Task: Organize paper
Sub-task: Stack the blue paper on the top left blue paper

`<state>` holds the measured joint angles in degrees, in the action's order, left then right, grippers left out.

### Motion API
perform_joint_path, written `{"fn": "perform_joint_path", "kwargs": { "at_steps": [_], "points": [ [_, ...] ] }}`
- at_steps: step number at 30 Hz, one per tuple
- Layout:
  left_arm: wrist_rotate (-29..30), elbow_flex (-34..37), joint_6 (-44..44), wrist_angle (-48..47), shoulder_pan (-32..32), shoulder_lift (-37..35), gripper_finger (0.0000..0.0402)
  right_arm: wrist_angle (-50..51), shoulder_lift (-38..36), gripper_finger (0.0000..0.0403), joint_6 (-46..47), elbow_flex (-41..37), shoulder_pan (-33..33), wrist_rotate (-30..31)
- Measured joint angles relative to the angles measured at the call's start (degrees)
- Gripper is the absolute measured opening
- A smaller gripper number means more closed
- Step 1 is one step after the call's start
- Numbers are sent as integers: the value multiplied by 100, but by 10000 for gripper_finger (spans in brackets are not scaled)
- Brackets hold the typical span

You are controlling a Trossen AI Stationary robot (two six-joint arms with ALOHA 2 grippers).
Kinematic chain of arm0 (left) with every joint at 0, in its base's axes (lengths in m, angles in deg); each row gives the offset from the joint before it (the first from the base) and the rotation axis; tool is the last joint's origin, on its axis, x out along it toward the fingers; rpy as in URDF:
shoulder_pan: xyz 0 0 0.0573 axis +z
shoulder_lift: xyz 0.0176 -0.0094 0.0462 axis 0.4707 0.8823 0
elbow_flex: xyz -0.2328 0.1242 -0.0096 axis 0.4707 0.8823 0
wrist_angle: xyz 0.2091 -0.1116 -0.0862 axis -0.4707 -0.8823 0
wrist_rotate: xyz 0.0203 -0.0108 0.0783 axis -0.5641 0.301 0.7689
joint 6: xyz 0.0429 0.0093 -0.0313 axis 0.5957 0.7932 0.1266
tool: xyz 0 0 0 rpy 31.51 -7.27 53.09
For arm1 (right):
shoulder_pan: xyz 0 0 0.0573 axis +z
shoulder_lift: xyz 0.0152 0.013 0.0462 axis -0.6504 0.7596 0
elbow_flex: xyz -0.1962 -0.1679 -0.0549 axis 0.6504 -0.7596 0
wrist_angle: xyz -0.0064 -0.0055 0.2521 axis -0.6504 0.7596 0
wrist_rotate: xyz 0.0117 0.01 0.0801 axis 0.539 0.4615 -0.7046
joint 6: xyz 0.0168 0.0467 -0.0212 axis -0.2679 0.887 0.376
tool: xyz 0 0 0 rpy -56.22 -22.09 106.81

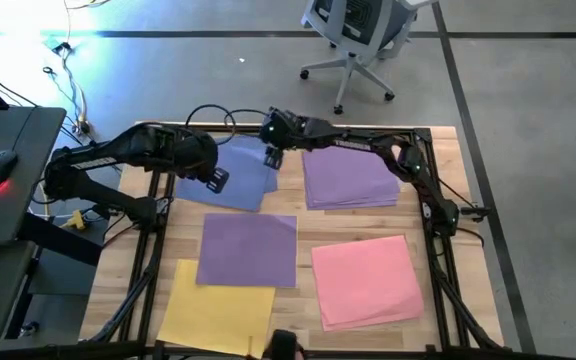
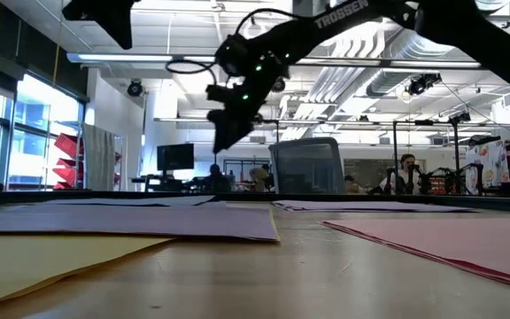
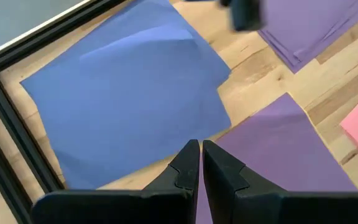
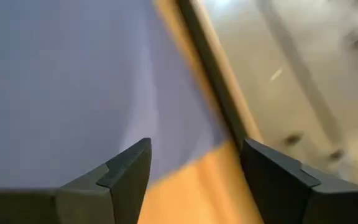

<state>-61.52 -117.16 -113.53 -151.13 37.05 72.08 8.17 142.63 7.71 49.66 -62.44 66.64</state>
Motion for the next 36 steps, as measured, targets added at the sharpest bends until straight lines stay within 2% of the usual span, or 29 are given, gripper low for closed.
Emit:
{"fn": "perform_joint_path", "kwargs": {
  "at_steps": [3, 6, 9, 11, 15, 18, 22, 24, 31, 36],
  "points": [
    [-484, 404, 593, 874, 402, 25, 0, 735, -56, 176, 382, -255, -151, -562],
    [-1066, 1008, 1078, 1919, 791, 93, 0, 1054, -142, 132, 496, -747, -271, -1035],
    [-1402, 1608, 1368, 2603, 1171, 244, 0, 1087, -689, 86, 566, -1432, -331, -1332],
    [-1423, 1963, 1501, 2959, 1400, 354, 0, 728, -1309, 57, 563, -2033, -330, -1321],
    [-1669, 2687, 1775, 4102, 1929, 734, 0, -761, -2462, 11, 768, -3519, -406, -1348],
    [-1974, 3024, 1934, 5209, 2320, 1265, 0, -1390, -3070, 5, 1398, -4295, -511, -1346],
    [-1316, 3041, 1971, 6001, 2762, 2094, 0, -1507, -3534, 6, 1809, -4754, -483, -1350],
    [-1255, 3003, 2015, 6414, 2959, 2445, 0, -1501, -3622, 2, 1889, -4771, -414, -1381],
    [-1433, 2475, 2439, 6505, 3376, 3544, 0, -1567, -3735, 0, 2287, -4764, 5, -1599],
    [-1880, 2265, 2506, 6206, 3308, 3761, 0, -1573, -3735, 0, 2342, -4764, 270, -1631]
  ]
}}
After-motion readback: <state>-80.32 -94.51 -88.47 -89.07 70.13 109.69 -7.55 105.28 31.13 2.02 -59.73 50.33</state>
